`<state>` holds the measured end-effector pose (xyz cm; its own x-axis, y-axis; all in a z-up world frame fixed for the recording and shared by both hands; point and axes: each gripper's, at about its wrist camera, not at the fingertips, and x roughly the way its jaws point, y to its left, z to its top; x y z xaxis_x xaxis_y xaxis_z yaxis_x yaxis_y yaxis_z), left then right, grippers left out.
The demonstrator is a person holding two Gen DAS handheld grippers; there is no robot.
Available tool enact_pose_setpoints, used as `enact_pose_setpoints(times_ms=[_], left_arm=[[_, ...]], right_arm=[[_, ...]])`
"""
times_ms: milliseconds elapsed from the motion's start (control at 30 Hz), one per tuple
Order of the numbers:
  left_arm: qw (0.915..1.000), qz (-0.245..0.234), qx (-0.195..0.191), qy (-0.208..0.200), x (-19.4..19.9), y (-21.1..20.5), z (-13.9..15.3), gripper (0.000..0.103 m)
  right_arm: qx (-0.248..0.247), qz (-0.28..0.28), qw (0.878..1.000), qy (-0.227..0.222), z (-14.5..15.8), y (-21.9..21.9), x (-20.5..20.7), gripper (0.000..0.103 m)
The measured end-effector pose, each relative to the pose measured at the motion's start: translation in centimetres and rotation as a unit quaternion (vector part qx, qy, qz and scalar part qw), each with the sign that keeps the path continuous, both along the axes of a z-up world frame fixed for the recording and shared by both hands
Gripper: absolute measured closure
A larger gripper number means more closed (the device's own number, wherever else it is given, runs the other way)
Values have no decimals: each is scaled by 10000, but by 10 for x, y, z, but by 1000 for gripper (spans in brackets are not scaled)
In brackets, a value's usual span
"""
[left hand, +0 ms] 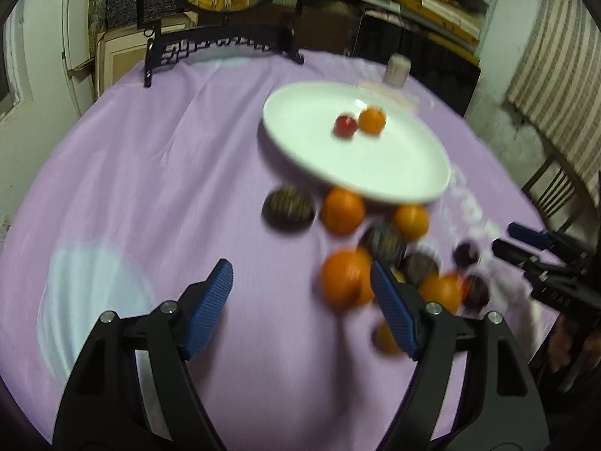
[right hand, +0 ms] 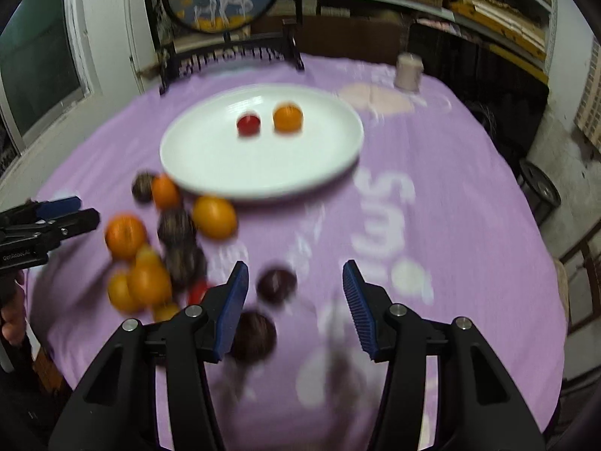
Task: Organize fruits
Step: 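Grasp a dark red cherry with the right gripper while the left gripper grasps an orange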
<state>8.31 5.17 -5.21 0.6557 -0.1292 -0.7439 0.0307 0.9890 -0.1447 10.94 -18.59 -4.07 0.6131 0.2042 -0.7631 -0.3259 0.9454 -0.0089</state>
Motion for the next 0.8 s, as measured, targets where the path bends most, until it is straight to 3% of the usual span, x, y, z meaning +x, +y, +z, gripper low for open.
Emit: enact_pose_setpoints(times_ms=[300,400,667,800], left_arm=[[9998,-75,64,179,-9,-5,-9,26],[9998,-74,72,161,-12,-5,-9,26],[9997,-77,96,233,-4,-7,-12,26],[9991,-197,-2,376,7,-16,-19,26]], right_arm=[[243,46,9990,379,-21,10,9,50],[25,46,9983,581,-40,22,27,71],[18,-108,9999,-33,-5,12,6,73],[104,-178,9998,-56,1,0,-3,73]])
